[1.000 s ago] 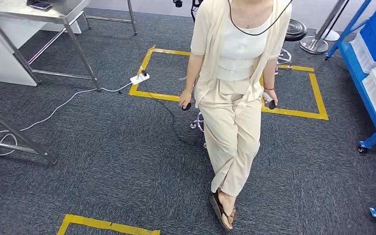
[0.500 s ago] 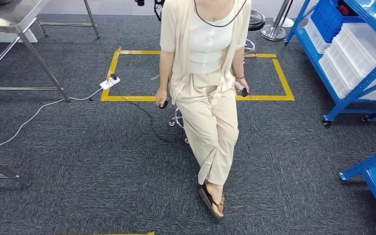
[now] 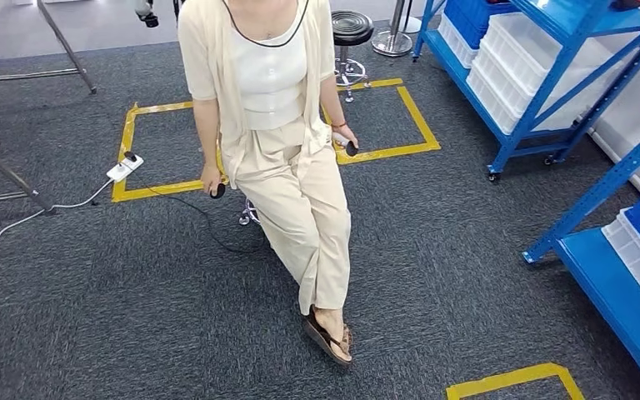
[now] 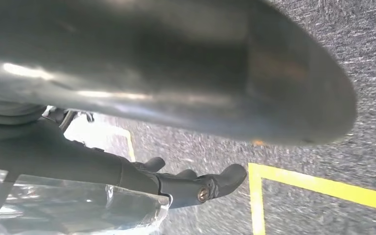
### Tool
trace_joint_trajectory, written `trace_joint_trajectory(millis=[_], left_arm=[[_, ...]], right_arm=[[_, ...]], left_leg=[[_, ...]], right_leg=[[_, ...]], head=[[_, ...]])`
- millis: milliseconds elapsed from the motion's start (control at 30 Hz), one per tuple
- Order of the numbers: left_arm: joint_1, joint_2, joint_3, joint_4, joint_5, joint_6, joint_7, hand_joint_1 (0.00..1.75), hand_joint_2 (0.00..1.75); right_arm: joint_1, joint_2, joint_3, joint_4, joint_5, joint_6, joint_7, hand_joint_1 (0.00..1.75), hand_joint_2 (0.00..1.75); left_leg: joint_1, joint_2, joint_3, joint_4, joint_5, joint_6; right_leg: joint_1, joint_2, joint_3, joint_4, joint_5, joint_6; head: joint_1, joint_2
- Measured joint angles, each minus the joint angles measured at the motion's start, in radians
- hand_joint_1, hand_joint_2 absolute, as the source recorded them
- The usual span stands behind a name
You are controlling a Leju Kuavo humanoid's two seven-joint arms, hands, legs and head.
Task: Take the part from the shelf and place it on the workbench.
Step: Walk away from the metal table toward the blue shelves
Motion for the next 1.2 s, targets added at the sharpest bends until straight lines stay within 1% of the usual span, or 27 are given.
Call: trace_joint_trajectory(millis=[67,100,167,200,267,333,400,433,467,500,533,567,633,667,700,733,767,833,867,900,933,967,1000,1067,1100,1133,1200], left_arm=[[-0.001,0.001,0.000,0.000,-0.002,0.000,0.000,0.00,0.00],[-0.001,0.001,0.000,0.000,-0.002,0.000,0.000,0.00,0.00],[-0.002,0.002,-0.002,0.000,-0.003,-0.001,0.000,0.00,0.00],[-0.003,0.002,-0.003,0.000,-0.003,-0.001,0.000,0.00,0.00],[-0.004,0.002,-0.006,0.000,-0.004,-0.001,0.000,0.00,0.00],[-0.003,0.003,-0.006,0.000,-0.005,0.000,0.002,0.00,0.00],[-0.001,0.004,-0.007,0.000,-0.006,0.001,0.003,0.00,0.00],[-0.001,0.004,-0.007,0.000,-0.007,0.001,0.004,0.00,0.00],[-0.002,0.004,-0.008,0.000,-0.008,0.001,0.005,0.00,0.00],[-0.002,0.004,-0.009,0.000,-0.008,0.002,0.005,0.00,0.00],[-0.002,0.005,-0.010,0.000,-0.009,0.002,0.006,0.00,0.00],[-0.001,0.006,-0.011,0.000,-0.009,0.004,0.007,0.00,0.00],[-0.001,0.008,-0.012,0.000,-0.007,0.007,0.008,0.00,0.00],[-0.002,0.009,-0.013,0.000,-0.005,0.009,0.008,0.00,0.00],[-0.003,0.008,-0.014,0.000,-0.004,0.010,0.008,0.00,0.00],[-0.005,0.007,-0.014,0.000,-0.004,0.012,0.008,0.00,0.00],[-0.006,0.007,-0.014,0.000,-0.003,0.013,0.008,0.00,0.00],[-0.004,0.006,-0.015,0.000,-0.003,0.016,0.008,0.00,0.00],[-0.001,0.006,-0.015,0.000,-0.003,0.017,0.008,0.00,0.00],[0.001,0.006,-0.015,0.001,-0.003,0.017,0.008,0.00,0.00],[0.002,0.006,-0.015,0.001,-0.003,0.018,0.008,0.00,0.00],[0.002,0.006,-0.015,0.001,-0.003,0.018,0.009,0.00,0.00],[0.002,0.007,-0.014,0.001,-0.003,0.019,0.009,0.00,0.00],[0.002,0.007,-0.014,0.001,-0.003,0.021,0.010,0.00,0.00],[0.002,0.007,-0.014,0.001,-0.002,0.023,0.010,0.00,0.00],[0.002,0.007,-0.014,0.001,-0.002,0.025,0.011,0.00,0.00],[0.000,0.006,-0.014,0.001,-0.001,0.028,0.011,0.00,0.00]], right_arm=[[-0.001,0.001,0.000,0.000,0.000,0.000,0.000,0.00,0.00],[-0.002,0.001,0.000,0.000,0.000,0.000,0.000,0.00,0.00],[0.001,0.001,0.000,0.000,0.000,0.000,0.000,0.00,0.00],[0.003,0.001,0.000,0.000,0.000,0.000,0.000,0.00,0.00],[0.005,0.001,0.000,0.000,0.000,0.000,0.000,0.00,0.00],[0.003,0.000,0.000,0.000,-0.001,0.000,0.000,0.00,0.00],[0.002,0.000,0.000,0.000,-0.001,0.000,0.000,0.00,0.00],[0.003,0.000,0.000,0.000,-0.002,0.000,0.001,0.00,0.00],[0.005,0.000,-0.001,0.000,-0.003,0.000,0.001,0.00,0.00],[0.006,0.000,-0.001,0.000,-0.004,0.000,0.002,0.00,0.00],[0.006,0.001,-0.001,0.000,-0.004,0.000,0.002,0.00,0.00],[0.005,0.001,-0.002,0.000,-0.003,0.000,0.003,0.00,0.00],[0.004,0.002,-0.002,0.000,0.001,0.001,0.002,0.00,0.00],[0.004,0.002,-0.002,0.000,0.004,0.002,0.002,0.00,0.00],[0.004,0.002,-0.002,0.000,0.006,0.002,0.002,0.00,0.00],[0.004,0.001,-0.002,0.000,0.007,0.003,0.001,0.00,0.00],[0.004,0.000,-0.002,0.000,0.008,0.004,0.001,0.00,0.00],[0.002,0.000,-0.002,0.000,0.009,0.005,0.001,0.00,0.00],[0.001,0.001,-0.002,0.000,0.010,0.005,0.002,0.00,0.00],[0.002,0.001,-0.002,0.000,0.010,0.005,0.002,0.00,0.00],[0.002,0.002,-0.002,0.000,0.011,0.005,0.002,0.00,0.00],[0.003,0.002,-0.002,0.000,0.011,0.005,0.002,0.00,0.00],[0.003,0.002,-0.002,0.000,0.012,0.005,0.003,0.00,0.00],[0.001,0.003,-0.002,0.000,0.016,0.006,0.004,0.00,0.00],[-0.001,0.004,-0.002,0.000,0.018,0.006,0.005,0.00,0.00],[-0.001,0.004,-0.002,0.000,0.020,0.007,0.006,0.00,0.00],[0.001,0.003,-0.002,0.001,0.022,0.008,0.008,0.00,0.00]], left_leg=[[-0.001,-0.031,0.049,-0.117,0.052,0.005],[-0.003,-0.041,0.060,-0.144,0.059,0.007],[-0.009,-0.031,0.063,-0.155,0.061,0.014],[-0.010,-0.020,0.065,-0.161,0.065,0.021],[-0.008,0.001,0.070,-0.176,0.075,0.037],[-0.009,0.026,0.070,-0.182,0.078,0.044],[-0.011,0.055,0.067,-0.182,0.078,0.044],[-0.010,0.068,0.067,-0.182,0.077,0.043],[-0.010,0.080,0.068,-0.182,0.075,0.041],[-0.009,0.091,0.070,-0.181,0.073,0.037],[-0.010,0.100,0.074,-0.181,0.070,0.032],[-0.011,0.110,0.079,-0.180,0.066,0.025],[-0.015,0.128,0.091,-0.181,0.057,0.009],[-0.013,0.138,0.098,-0.183,0.053,0.001],[-0.010,0.145,0.104,-0.184,0.050,-0.005],[-0.006,0.136,0.107,-0.177,0.041,-0.011],[-0.002,0.113,0.101,-0.154,0.021,-0.014],[0.001,0.047,0.051,-0.038,-0.049,-0.015],[0.001,0.027,0.015,0.035,-0.083,-0.013],[0.000,0.018,-0.017,0.095,-0.103,-0.012],[0.000,0.015,-0.036,0.121,-0.100,-0.011],[0.001,0.013,-0.036,0.106,-0.075,-0.009],[0.001,0.008,-0.020,0.057,-0.035,-0.006],[0.004,-0.037,0.026,-0.076,0.042,-0.001],[0.005,-0.056,0.040,-0.121,0.062,0.000],[0.004,-0.070,0.046,-0.145,0.069,0.002],[-0.001,-0.054,0.049,-0.155,0.072,0.011]], right_leg=[[0.004,0.024,-0.001,0.004,-0.001,0.003],[0.006,0.033,-0.005,0.005,0.000,0.007],[0.005,0.048,-0.016,0.002,0.003,0.018],[0.004,0.044,-0.020,0.005,0.002,0.024],[0.005,0.003,-0.042,0.045,-0.021,0.027],[0.002,-0.045,-0.103,0.165,-0.080,0.023],[-0.006,-0.056,-0.162,0.280,-0.122,0.030],[-0.010,-0.059,-0.165,0.288,-0.121,0.040],[-0.014,-0.065,-0.145,0.253,-0.104,0.052],[-0.019,-0.076,-0.108,0.186,-0.078,0.064],[-0.023,-0.100,-0.067,0.111,-0.052,0.071],[-0.022,-0.125,-0.033,0.050,-0.030,0.073],[-0.014,-0.150,-0.010,0.002,-0.012,0.061],[-0.008,-0.142,-0.010,0.002,-0.010,0.052],[-0.011,-0.128,-0.009,0.000,-0.009,0.043],[-0.015,-0.117,-0.005,-0.002,-0.008,0.036],[-0.019,-0.105,-0.001,-0.005,-0.006,0.026],[-0.021,-0.082,0.003,-0.006,-0.003,0.010],[-0.018,-0.069,0.003,-0.006,-0.002,0.005],[-0.015,-0.054,0.003,-0.006,-0.002,0.003],[-0.013,-0.038,0.004,-0.005,-0.003,0.003],[-0.011,-0.023,0.007,-0.005,-0.003,0.003],[-0.011,-0.007,0.010,-0.004,-0.003,0.003],[-0.008,0.021,0.009,0.001,-0.005,0.006],[-0.006,0.032,0.005,0.003,-0.006,0.010],[-0.004,0.042,-0.002,0.004,-0.007,0.016],[-0.004,0.063,-0.013,0.001,-0.006,0.031]], head=[[0.000,0.000],[0.000,0.000],[0.000,0.000],[0.001,0.000],[0.003,0.000],[0.007,0.000],[0.009,0.000],[0.009,0.000],[0.009,0.000],[0.010,0.000],[0.010,0.000],[0.009,0.000],[0.006,0.000],[0.004,0.000],[0.003,0.000],[0.002,0.000],[0.000,0.000],[-0.006,0.000],[-0.007,0.000],[-0.007,0.000],[-0.007,0.000],[-0.007,0.000],[-0.007,0.000],[-0.008,0.000],[-0.009,0.000],[-0.009,0.000],[-0.009,0.000]])
